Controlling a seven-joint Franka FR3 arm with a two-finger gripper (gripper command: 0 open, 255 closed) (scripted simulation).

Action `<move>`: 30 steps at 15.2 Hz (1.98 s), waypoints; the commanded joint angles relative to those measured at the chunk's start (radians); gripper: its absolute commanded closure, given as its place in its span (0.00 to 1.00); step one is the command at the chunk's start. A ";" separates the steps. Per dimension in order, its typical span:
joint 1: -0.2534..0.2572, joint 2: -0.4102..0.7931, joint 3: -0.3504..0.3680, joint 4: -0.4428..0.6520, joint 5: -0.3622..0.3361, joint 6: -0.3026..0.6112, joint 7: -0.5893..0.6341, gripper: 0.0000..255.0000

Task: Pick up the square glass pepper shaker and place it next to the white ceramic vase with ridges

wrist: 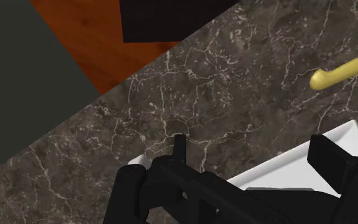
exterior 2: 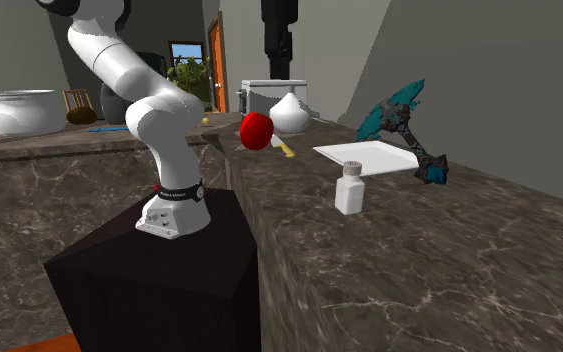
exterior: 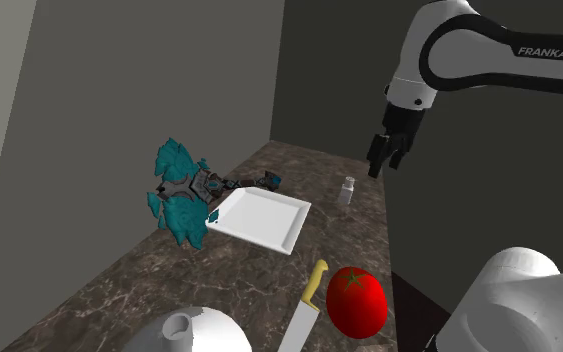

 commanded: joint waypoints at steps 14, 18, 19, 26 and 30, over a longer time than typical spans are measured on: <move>-0.014 0.505 -0.156 0.194 -0.058 0.203 -0.214 0.00; -0.021 0.674 -0.189 0.295 -0.047 0.237 -0.282 0.00; -0.024 0.716 -0.195 0.323 -0.043 0.243 -0.299 0.00; -0.038 0.847 -0.212 0.365 -0.028 0.307 -0.347 0.00; -0.041 0.855 -0.214 0.326 -0.028 0.354 -0.347 0.00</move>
